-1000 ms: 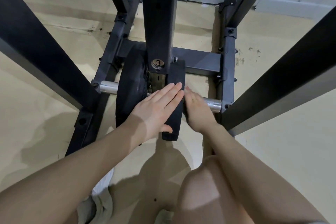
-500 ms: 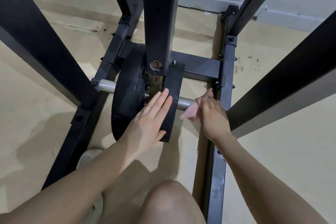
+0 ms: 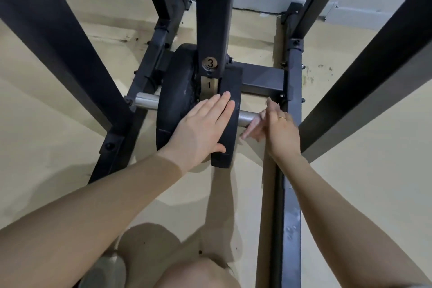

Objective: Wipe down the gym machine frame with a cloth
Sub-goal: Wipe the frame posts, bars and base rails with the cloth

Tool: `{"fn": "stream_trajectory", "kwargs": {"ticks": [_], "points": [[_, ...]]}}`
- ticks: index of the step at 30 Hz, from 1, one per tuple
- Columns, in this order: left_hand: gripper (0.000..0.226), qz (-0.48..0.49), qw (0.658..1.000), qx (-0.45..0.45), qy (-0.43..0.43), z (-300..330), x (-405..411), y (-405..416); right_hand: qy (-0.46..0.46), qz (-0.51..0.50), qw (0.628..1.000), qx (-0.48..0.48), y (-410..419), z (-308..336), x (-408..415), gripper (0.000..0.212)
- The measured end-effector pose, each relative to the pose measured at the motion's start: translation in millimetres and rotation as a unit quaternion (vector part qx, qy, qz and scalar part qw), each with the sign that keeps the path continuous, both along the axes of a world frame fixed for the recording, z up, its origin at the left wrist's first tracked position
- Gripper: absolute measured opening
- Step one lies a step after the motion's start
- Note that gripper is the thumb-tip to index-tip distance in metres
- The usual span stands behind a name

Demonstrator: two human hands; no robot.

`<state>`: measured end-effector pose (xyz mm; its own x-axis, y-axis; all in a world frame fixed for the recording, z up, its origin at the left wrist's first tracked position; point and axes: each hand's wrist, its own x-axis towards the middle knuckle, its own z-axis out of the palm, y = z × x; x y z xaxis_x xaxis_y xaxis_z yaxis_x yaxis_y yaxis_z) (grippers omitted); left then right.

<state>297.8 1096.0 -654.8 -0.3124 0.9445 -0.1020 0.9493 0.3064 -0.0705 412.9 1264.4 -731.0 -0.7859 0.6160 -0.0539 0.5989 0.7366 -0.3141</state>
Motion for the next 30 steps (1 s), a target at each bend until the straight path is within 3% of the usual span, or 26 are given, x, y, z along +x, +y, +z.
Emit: {"fn": "stream_trajectory", "kwargs": {"ticks": [2, 4, 7, 9, 11, 14, 16, 19, 21, 23, 27, 30], "points": [[0.096, 0.009, 1.000, -0.009, -0.024, 2.9, -2.1, 1.1, 0.104, -0.037, 0.989, -0.100, -14.1, 29.5, -10.9, 0.029], [0.080, -0.012, 0.996, 0.032, -0.083, 13.8, -14.9, -8.4, 0.242, -0.090, 0.953, -0.155, -36.7, 60.1, -21.6, 0.028], [0.043, -0.080, 0.968, 0.207, -0.116, 20.7, -45.4, -53.7, 0.363, -0.086, 0.921, -0.107, -81.4, 96.0, -34.1, 0.034], [0.041, -0.047, 0.956, 0.265, -0.115, 6.8, -74.7, -92.2, 0.388, -0.029, 0.917, -0.084, -113.4, 111.0, -48.6, 0.037], [0.049, 0.049, 0.958, 0.245, -0.140, -16.7, -106.6, -116.0, 0.355, 0.026, 0.931, -0.085, -146.5, 113.6, -75.9, 0.045], [0.064, 0.190, 0.937, 0.138, -0.257, -54.2, -145.4, -129.8, 0.236, 0.059, 0.969, 0.036, -189.7, 92.1, -134.3, 0.053], [0.066, 0.241, 0.892, 0.124, -0.362, -71.9, -160.6, -131.5, 0.099, 0.064, 0.985, 0.125, -206.4, 71.7, -172.5, 0.057], [0.064, 0.299, 0.802, 0.179, -0.486, -89.3, -169.4, -128.3, -0.097, 0.036, 0.993, 0.049, -211.1, 25.0, -206.3, 0.062], [0.061, 0.302, 0.756, 0.208, -0.542, -93.0, -168.1, -123.1, -0.107, -0.028, 0.994, 0.005, -204.5, -1.5, -214.5, 0.065], [0.059, 0.298, 0.727, 0.227, -0.575, -91.6, -167.1, -119.3, -0.095, -0.059, 0.994, 0.022, -203.9, -18.7, -223.6, 0.066], [0.054, 0.314, 0.640, 0.290, -0.639, -87.8, -171.7, -125.0, -0.083, 0.030, 0.993, 0.082, -218.6, -24.8, -242.1, 0.070], [0.051, 0.331, 0.640, 0.282, -0.634, -91.2, -170.8, -130.1, -0.122, -0.037, 0.990, 0.062, -206.4, -20.4, -220.4, 0.083]]}}
